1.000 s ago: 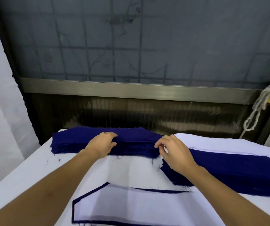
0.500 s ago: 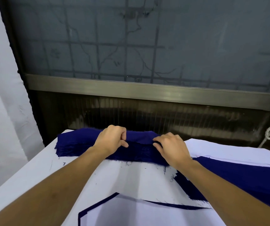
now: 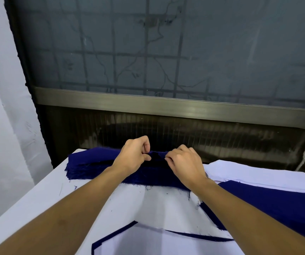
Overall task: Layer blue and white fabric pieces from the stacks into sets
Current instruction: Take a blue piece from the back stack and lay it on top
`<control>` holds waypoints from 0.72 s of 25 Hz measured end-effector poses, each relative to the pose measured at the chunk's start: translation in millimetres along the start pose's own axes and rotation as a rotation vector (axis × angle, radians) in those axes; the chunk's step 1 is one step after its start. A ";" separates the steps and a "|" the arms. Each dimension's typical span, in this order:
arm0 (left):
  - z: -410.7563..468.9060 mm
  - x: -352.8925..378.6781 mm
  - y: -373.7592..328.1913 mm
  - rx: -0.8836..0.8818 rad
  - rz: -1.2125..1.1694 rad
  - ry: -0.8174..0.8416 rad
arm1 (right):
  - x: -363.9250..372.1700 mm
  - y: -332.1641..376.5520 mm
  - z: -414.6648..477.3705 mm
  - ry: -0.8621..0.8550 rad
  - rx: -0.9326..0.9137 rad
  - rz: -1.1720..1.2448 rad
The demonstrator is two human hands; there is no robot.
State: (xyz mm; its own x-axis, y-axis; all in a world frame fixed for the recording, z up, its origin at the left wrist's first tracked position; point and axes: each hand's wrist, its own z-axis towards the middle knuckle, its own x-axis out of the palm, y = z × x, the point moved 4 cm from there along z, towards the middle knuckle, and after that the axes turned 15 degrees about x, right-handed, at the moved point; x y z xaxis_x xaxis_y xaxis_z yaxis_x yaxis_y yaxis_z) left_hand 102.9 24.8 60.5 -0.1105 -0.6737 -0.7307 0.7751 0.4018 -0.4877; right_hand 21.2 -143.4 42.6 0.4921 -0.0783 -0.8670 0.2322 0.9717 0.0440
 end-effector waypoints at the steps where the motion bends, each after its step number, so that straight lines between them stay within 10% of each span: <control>1: 0.8 1.4 -0.7 -0.017 -0.023 0.018 | -1.0 1.9 1.5 -0.015 0.016 -0.006; 18: -30.4 -31.6 43.6 -0.133 0.445 0.164 | -0.4 -69.0 1.2 0.073 0.423 0.045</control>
State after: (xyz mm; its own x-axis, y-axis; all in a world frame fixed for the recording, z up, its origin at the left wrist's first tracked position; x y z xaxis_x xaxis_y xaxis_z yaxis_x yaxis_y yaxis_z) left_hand 121.2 82.4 47.8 0.1087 -0.3164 -0.9424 0.6845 0.7113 -0.1598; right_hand 6.0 -210.7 40.5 0.4528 -0.0068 -0.8916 0.5425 0.7957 0.2694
